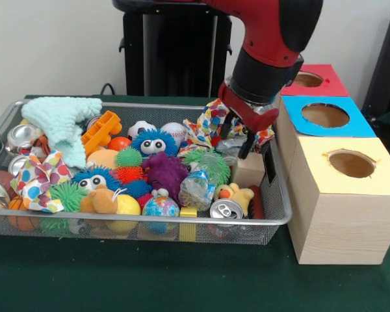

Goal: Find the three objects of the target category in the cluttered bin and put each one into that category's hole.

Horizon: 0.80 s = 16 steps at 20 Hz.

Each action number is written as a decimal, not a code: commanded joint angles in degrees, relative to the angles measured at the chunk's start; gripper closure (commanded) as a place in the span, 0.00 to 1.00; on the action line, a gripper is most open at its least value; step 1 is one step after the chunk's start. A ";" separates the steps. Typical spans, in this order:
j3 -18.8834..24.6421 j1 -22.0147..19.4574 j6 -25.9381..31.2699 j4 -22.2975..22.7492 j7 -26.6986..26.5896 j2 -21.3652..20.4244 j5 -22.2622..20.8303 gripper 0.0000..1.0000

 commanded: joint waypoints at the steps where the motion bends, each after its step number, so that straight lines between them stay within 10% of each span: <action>1: 7.49 -2.99 7.53 0.20 1.88 -1.89 -2.99 0.00; 16: 9.67 -2.09 -0.59 3.45 4.70 -2.90 -2.29 0.00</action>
